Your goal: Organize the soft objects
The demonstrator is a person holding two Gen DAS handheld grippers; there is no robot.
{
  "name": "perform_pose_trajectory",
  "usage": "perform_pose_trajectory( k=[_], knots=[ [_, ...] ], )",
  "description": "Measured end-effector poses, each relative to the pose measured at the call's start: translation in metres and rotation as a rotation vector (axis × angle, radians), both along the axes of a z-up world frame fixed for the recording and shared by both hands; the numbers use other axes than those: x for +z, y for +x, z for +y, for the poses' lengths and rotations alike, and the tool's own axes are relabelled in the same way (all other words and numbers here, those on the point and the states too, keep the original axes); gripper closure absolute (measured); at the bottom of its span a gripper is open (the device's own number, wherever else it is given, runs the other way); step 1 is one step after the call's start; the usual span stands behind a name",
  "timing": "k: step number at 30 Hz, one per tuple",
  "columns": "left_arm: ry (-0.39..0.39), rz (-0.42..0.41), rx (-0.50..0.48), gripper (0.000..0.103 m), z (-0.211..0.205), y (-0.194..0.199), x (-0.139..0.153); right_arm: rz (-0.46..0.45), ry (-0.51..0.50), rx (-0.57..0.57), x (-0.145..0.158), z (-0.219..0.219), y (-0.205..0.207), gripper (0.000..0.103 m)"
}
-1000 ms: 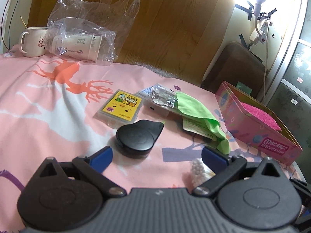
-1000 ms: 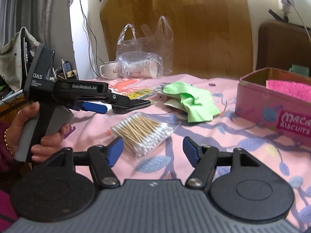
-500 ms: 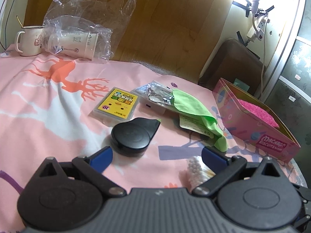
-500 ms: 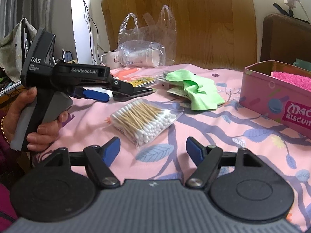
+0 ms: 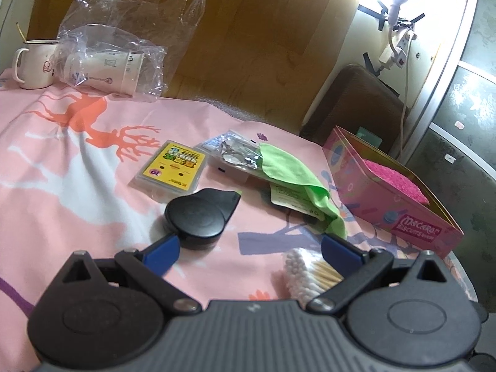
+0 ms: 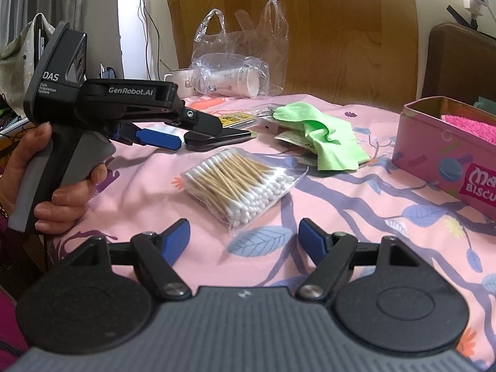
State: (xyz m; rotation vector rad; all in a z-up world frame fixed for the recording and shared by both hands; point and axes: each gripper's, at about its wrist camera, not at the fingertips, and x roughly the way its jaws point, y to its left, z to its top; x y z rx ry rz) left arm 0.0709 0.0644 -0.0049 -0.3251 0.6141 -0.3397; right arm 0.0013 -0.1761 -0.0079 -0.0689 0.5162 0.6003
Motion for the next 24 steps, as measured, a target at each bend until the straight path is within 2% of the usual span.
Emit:
perform_pose_trajectory(
  k=[4,9,12,15,16,17,18,19,20,22,24],
  knots=[
    [-0.008,0.022,-0.029,0.002,-0.001,0.0,0.0,0.0,-0.01,-0.001,0.001,0.003,0.001,0.023],
    [-0.064,0.041,-0.081,0.002,-0.003,-0.009,0.003,-0.004,-0.019,0.008,0.001,0.006,0.004,0.023],
    [-0.063,0.034,-0.114,0.002,-0.012,-0.011,0.009,-0.005,-0.029,0.014,0.002,0.009,0.008,0.023],
    [-0.046,0.039,-0.134,0.01,-0.023,-0.009,0.011,0.011,-0.043,0.003,0.003,0.011,0.014,0.023],
    [-0.038,0.047,-0.142,0.021,-0.027,-0.007,0.01,0.021,-0.04,-0.001,0.003,0.011,0.016,0.024],
    [-0.026,0.06,-0.152,0.023,-0.032,-0.006,0.007,0.025,-0.033,-0.002,0.003,0.01,0.017,0.025],
    [-0.012,0.078,-0.164,0.025,-0.038,-0.005,0.004,0.023,-0.029,0.004,0.003,0.01,0.017,0.031],
    [0.0,0.093,-0.178,0.03,-0.043,-0.004,0.0,0.013,-0.03,0.012,0.003,0.011,0.016,0.051],
    [0.031,0.064,-0.172,0.031,-0.05,-0.008,0.0,0.001,-0.035,0.018,0.003,0.012,0.015,0.062],
    [0.062,0.06,-0.204,0.031,-0.063,-0.011,0.001,-0.012,-0.041,0.001,0.004,0.01,0.014,0.064],
    [0.083,0.055,-0.193,0.031,-0.072,-0.012,0.005,-0.019,-0.022,-0.029,0.006,0.002,0.015,0.065]
  ],
)
